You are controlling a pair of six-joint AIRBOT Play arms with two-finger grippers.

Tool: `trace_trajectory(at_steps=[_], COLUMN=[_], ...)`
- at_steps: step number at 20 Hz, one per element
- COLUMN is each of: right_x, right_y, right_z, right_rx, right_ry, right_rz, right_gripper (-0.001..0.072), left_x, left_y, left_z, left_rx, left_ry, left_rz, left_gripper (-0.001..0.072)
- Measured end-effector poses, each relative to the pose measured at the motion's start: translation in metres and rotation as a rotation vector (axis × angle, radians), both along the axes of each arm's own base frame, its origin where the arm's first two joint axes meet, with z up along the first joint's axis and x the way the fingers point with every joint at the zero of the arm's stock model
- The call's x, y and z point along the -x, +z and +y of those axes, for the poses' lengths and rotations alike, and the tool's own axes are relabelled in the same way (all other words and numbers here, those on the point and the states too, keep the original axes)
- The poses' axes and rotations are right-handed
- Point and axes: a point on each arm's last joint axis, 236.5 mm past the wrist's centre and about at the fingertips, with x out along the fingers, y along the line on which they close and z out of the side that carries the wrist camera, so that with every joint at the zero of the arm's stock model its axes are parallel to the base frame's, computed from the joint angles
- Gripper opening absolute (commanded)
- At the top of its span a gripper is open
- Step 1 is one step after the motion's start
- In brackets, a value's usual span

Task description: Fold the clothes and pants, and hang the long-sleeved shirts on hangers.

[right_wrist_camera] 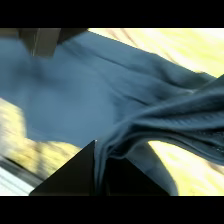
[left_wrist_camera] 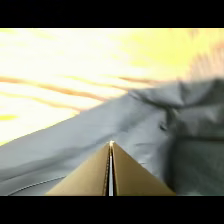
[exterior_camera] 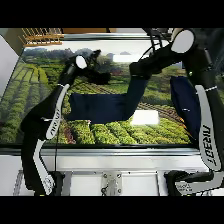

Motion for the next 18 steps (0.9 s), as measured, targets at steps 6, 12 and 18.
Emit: trace_trajectory(at_steps=[6,12,18], right_x=[0.01,0.019,0.034], right_y=[-0.023,-0.094,-0.088], right_z=[0.127,0.254,0.314], right_rx=[-0.221,-0.444,-0.706], right_ry=[0.088,0.079,0.175], right_rz=[0.039,0.132,0.128], right_gripper=[0.0012,0.0624,0.0442], left_x=[-0.026,-0.016,0.0], left_y=[0.057,0.084,0.094], left_z=[0.11,0.205,0.248], left_rx=[0.007,0.001,-0.007], left_ry=[0.175,0.345,0.427], left_rz=[-0.07,-0.089,-0.094], left_gripper=[0.0013,0.0013,0.0013])
